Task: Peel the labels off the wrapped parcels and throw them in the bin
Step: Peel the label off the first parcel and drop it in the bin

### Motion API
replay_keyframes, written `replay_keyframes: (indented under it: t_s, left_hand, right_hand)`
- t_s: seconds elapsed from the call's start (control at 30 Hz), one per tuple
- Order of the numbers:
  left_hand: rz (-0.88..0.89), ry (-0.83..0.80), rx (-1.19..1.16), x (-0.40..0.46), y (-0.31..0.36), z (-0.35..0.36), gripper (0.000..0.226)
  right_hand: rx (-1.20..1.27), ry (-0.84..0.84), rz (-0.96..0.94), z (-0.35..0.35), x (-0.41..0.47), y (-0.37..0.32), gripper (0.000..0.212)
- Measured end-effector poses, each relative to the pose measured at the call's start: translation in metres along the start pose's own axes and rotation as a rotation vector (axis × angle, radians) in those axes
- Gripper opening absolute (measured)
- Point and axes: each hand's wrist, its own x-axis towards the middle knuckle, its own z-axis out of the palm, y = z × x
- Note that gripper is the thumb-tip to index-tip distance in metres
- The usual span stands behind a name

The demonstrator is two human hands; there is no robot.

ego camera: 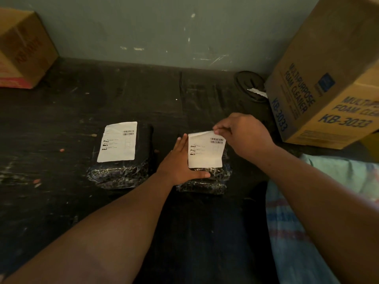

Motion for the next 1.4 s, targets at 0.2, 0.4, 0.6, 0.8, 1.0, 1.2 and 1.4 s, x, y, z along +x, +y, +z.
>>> replay_keyframes:
  t_s: [0.2, 0.4, 0.6, 0.8, 1.0, 1.2, 1.4]
  left_hand:
    - [-0.041, -0.018, -0.011, 0.000, 0.001, 0.002, 0.137]
    - [-0.109, -0.068, 0.171, -0.008, 0.022, -0.009, 0.143]
    - [-0.086, -0.098, 0.292, -0.029, 0.046, -0.021, 0.123]
    - [0.145, 0.020, 0.333, -0.057, 0.115, -0.012, 0.092]
    - [0.432, -0.020, 0.352, -0.084, 0.212, 0.035, 0.071]
    - [0.553, -0.127, 0.323, -0.109, 0.269, 0.085, 0.068]
    - [0.508, -0.142, 0.328, -0.115, 0.284, 0.105, 0.076]
  right_hand:
    - [-0.104, 0.032, -0.074, -0.016, -0.012, -0.001, 0.024]
    - [-0.145, 0.160, 0.000, -0.076, -0.018, 0.000, 0.031]
    - [-0.300, 0.032, 0.112, -0.109, -0.060, 0.000, 0.038]
    - [-0.392, 0.076, 0.307, -0.145, -0.125, 0.028, 0.018]
    - [-0.432, 0.140, 0.421, -0.180, -0.208, 0.057, 0.016]
    - [-0.570, 0.105, 0.549, -0.208, -0.292, 0.084, 0.026]
    - [-0.786, -0.185, 0.588, -0.218, -0.340, 0.102, 0.026]
